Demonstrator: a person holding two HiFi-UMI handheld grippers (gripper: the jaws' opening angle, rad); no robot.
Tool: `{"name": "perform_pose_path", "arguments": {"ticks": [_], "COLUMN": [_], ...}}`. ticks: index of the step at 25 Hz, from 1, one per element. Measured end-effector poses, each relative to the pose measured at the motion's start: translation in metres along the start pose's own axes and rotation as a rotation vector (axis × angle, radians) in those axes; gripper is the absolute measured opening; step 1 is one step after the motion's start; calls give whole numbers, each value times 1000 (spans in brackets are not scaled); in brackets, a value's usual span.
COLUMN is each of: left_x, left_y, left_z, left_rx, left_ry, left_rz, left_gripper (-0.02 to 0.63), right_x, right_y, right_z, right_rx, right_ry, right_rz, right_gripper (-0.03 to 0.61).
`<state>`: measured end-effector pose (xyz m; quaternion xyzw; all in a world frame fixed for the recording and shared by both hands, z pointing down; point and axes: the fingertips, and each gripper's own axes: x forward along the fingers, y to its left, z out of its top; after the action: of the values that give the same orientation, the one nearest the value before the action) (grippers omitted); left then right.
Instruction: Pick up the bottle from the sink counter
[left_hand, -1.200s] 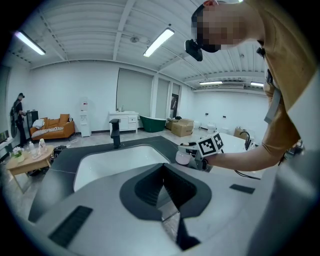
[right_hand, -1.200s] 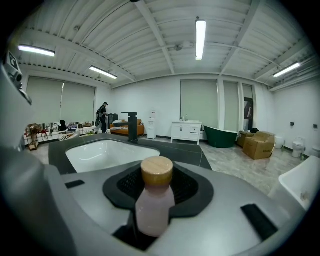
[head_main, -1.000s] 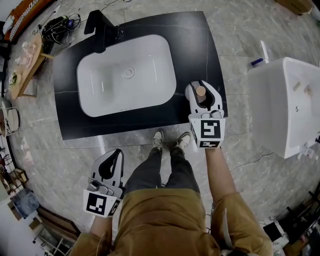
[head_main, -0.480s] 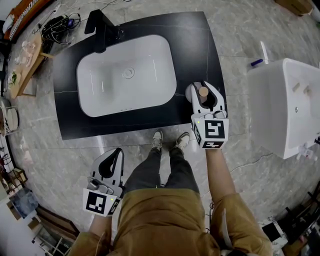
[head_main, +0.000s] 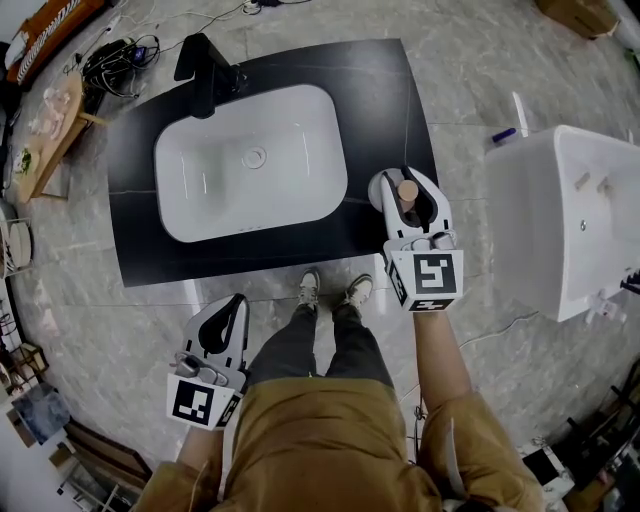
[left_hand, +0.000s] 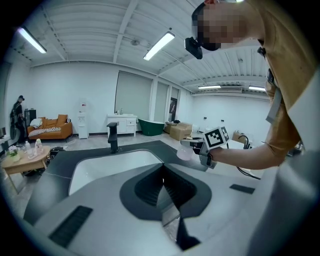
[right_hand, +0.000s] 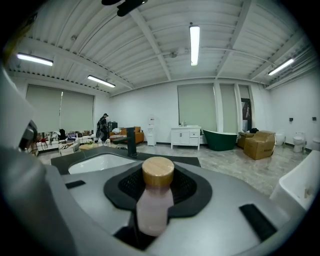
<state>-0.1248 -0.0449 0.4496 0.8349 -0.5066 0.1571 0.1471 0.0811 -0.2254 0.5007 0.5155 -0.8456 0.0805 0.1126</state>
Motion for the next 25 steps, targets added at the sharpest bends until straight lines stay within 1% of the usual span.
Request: {"name": "perform_pose_path", "arguments": {"ticks": [14, 20, 25], "left_x": [1, -4, -5], "left_y": [-4, -9, -9], "left_z": [47, 71, 85], "left_rx": [35, 47, 58], "left_ry": [-116, -176, -213], "left_rz": [-13, -19, -18], "left_gripper": [3, 3, 3], "right_x": [-53, -85, -95], "right_y": [6, 12, 15], "right_z": [90, 120, 137], "right_rx": [-31, -39, -48], "right_ry": [-78, -96, -102], "right_rz": [48, 61, 70], "right_gripper": [120, 120, 120]}}
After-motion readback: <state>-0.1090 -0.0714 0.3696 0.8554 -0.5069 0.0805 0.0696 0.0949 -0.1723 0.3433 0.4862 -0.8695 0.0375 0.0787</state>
